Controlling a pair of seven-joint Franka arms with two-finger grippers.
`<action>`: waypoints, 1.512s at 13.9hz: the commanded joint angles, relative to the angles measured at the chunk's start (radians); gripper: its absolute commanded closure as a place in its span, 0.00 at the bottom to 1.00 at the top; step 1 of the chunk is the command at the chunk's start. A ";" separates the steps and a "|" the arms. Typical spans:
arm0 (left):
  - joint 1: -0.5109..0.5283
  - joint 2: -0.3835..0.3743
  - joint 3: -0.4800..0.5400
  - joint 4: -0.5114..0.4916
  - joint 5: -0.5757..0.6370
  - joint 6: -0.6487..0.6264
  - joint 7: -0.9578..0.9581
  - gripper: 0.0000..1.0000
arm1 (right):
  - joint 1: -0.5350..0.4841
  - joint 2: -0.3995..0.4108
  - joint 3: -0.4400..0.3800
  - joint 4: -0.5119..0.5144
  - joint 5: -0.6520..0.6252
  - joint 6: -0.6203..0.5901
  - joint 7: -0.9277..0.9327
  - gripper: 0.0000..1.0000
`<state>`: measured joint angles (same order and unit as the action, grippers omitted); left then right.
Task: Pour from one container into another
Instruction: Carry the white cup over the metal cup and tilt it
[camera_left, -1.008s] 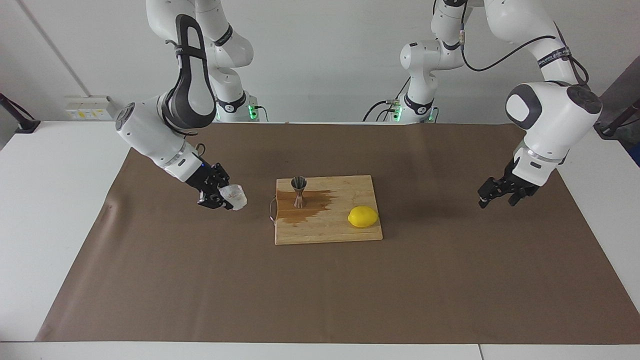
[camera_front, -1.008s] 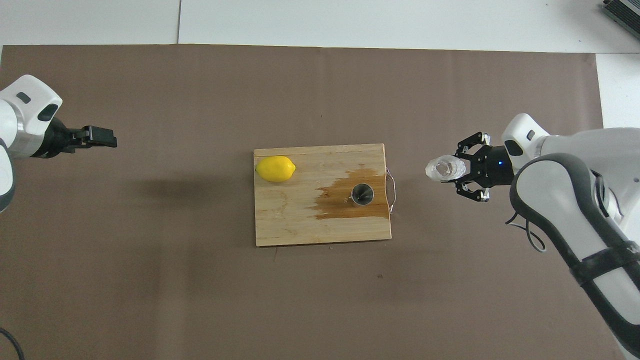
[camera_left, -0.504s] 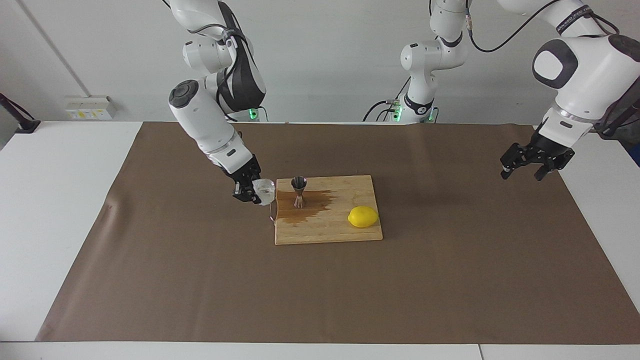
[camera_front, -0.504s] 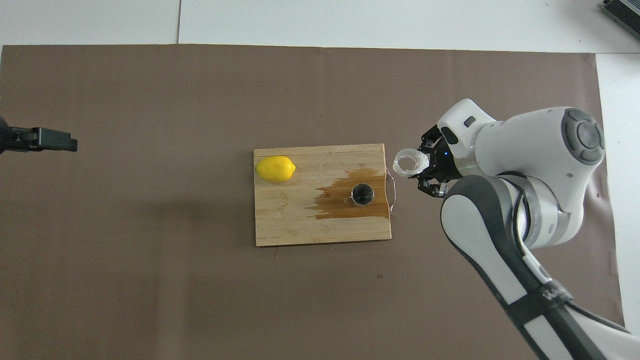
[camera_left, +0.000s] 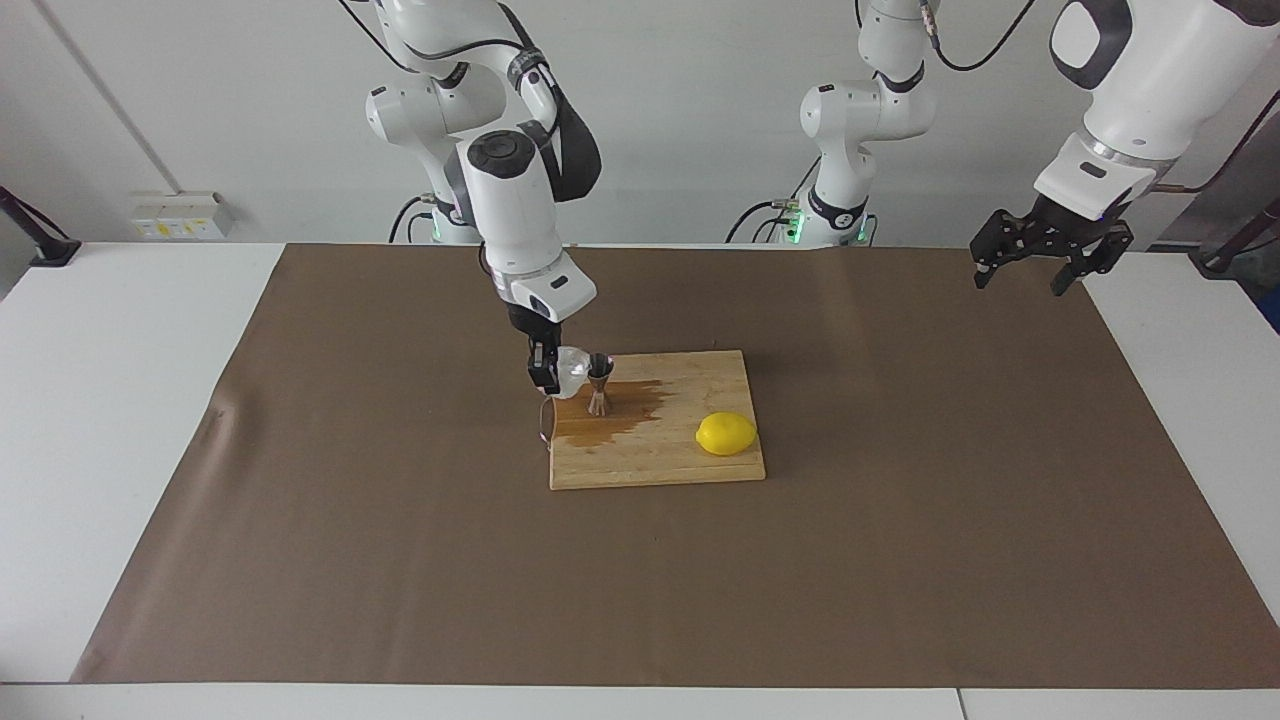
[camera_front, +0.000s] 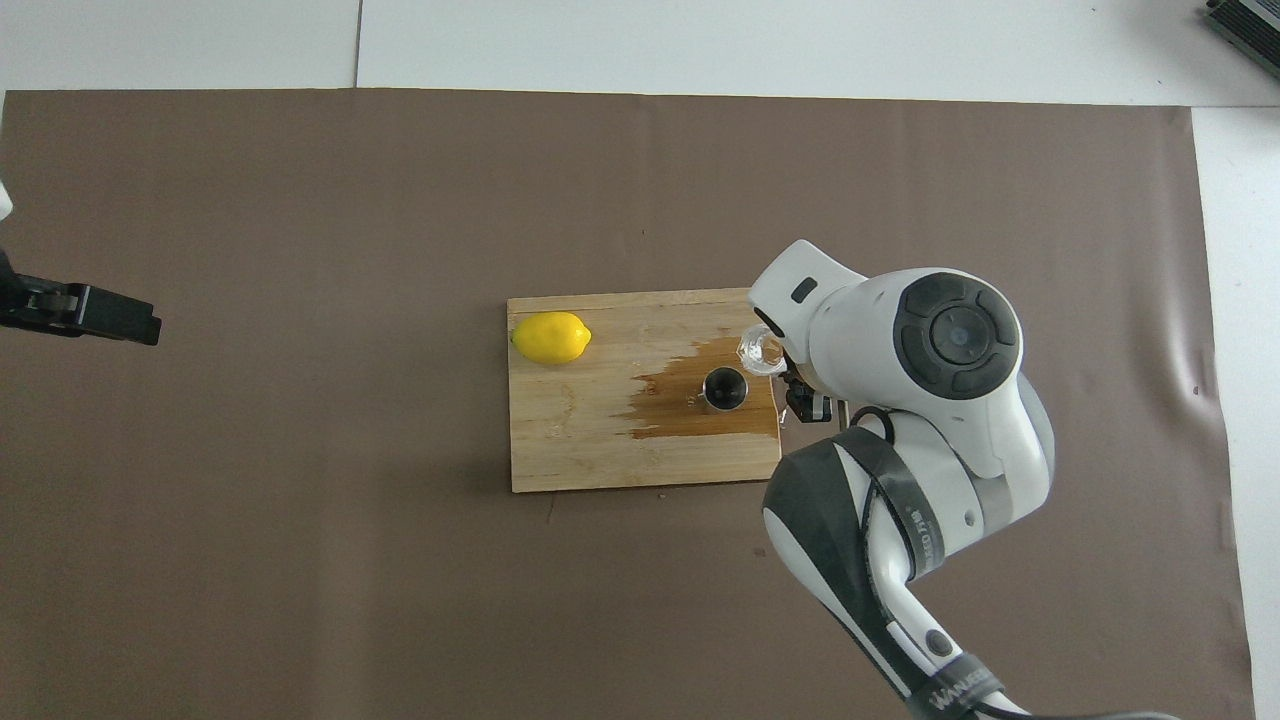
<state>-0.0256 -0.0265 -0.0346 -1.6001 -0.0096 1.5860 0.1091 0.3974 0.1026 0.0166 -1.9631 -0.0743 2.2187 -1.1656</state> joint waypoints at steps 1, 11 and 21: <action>-0.013 0.011 -0.008 0.025 0.014 -0.023 -0.042 0.00 | 0.021 -0.014 -0.001 0.010 -0.114 -0.039 0.011 1.00; -0.010 -0.020 -0.008 -0.014 0.014 -0.021 -0.037 0.00 | 0.095 -0.046 -0.001 0.000 -0.295 -0.111 0.027 1.00; -0.014 -0.049 -0.008 -0.021 -0.016 -0.080 -0.040 0.00 | 0.146 -0.066 0.002 -0.006 -0.444 -0.154 0.067 1.00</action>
<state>-0.0326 -0.0316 -0.0473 -1.5700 -0.0180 1.4964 0.0807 0.5440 0.0569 0.0167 -1.9578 -0.4808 2.0785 -1.1165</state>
